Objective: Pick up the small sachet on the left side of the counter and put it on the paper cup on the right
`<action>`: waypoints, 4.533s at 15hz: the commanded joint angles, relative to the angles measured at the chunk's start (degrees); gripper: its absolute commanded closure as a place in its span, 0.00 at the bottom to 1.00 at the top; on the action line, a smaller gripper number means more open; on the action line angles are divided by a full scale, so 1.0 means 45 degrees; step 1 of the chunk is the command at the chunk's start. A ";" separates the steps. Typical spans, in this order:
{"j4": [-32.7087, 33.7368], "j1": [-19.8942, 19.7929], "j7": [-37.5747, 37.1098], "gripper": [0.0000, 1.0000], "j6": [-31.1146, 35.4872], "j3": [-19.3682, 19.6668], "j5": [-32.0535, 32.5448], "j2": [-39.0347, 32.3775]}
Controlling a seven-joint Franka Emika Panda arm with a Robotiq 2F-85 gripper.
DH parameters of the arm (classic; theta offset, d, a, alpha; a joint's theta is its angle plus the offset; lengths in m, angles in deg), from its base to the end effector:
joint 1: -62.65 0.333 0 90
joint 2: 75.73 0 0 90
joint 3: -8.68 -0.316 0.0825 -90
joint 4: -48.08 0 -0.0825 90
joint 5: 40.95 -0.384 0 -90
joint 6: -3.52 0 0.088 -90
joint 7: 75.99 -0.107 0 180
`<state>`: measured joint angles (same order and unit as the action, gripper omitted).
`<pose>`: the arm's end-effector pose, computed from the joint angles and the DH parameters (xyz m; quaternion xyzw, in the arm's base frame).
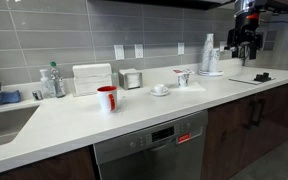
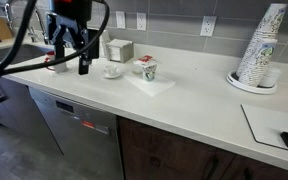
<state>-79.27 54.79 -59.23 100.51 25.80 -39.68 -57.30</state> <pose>0.3898 -0.1925 0.4829 -0.9917 0.0563 0.0909 0.0718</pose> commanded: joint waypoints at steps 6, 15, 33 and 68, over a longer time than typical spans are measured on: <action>0.0024 -0.0216 0.0059 0.00 -0.0022 -0.0188 -0.0057 -0.0031; 0.0024 -0.0216 0.0059 0.00 -0.0022 -0.0188 -0.0057 -0.0031; 0.1571 0.3792 0.2758 0.00 0.4411 -0.4001 -0.0652 -0.0858; 0.7408 0.3675 -0.0206 0.00 0.9152 -0.5456 -0.0872 -0.9796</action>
<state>-51.25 70.82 -55.54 140.06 1.36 -46.31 -95.58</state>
